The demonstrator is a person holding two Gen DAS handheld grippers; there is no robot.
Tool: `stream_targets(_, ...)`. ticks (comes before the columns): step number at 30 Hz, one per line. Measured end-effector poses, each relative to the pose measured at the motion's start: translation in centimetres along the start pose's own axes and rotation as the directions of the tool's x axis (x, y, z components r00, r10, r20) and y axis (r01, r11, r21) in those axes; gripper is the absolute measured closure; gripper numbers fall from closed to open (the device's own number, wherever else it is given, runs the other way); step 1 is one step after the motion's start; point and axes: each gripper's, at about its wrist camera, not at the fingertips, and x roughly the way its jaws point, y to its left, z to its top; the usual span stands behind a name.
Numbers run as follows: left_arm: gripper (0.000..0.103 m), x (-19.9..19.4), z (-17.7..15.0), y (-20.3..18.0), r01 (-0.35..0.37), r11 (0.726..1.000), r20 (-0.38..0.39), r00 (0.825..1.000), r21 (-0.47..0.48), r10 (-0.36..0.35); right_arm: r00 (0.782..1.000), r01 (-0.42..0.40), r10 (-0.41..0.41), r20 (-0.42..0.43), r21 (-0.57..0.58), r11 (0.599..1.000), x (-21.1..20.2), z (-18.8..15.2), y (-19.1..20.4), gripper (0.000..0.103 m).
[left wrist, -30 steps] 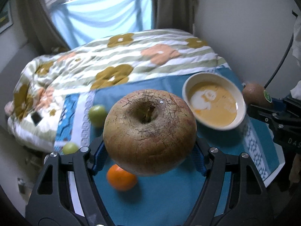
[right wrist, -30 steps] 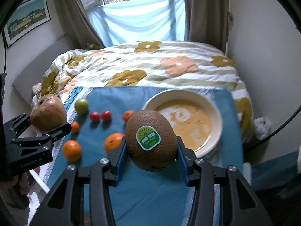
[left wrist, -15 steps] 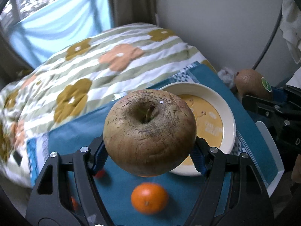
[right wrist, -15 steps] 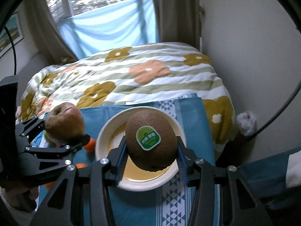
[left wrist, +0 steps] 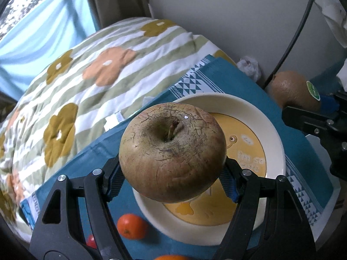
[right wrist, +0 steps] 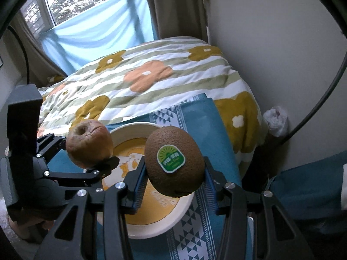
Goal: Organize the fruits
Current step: 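Carry the apple and kiwi over the white bowl with both grippers, then lower the apple and kiwi into the bowl and open both grippers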
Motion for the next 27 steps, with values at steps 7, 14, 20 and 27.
stream_targets(7, 0.025, 1.6, 0.2, -1.0, -0.008, 0.997, -0.005, 1.000, 0.074, 0.009, 1.000, 0.006, -0.005, -0.026, 0.034, 0.999, 1.2, -0.3, -0.6, 0.059)
stream_targets(14, 0.023, 2.1, -0.1, -0.9, 0.035, 0.996, -0.023, 0.999, 0.086, -0.033, 0.999, 0.007, -0.006, -0.036, 0.040, 0.999, 1.9, -0.2, -0.9, 0.059)
stream_targets(20, 0.000, 0.3, 0.1, -0.8, 0.028, 0.995, 0.043, 0.999, 0.091, -0.032, 0.999, 0.005, -0.004, -0.040, 0.029, 1.000, 2.1, -0.1, -1.0, 0.059)
stream_targets(27, 0.000, -1.4, 0.2, 0.7, 0.020, 0.999, 0.047, 0.999, 0.047, -0.022, 0.999, -0.014, 0.014, -0.041, 0.008, 1.000, 2.2, 0.1, -0.7, 0.059)
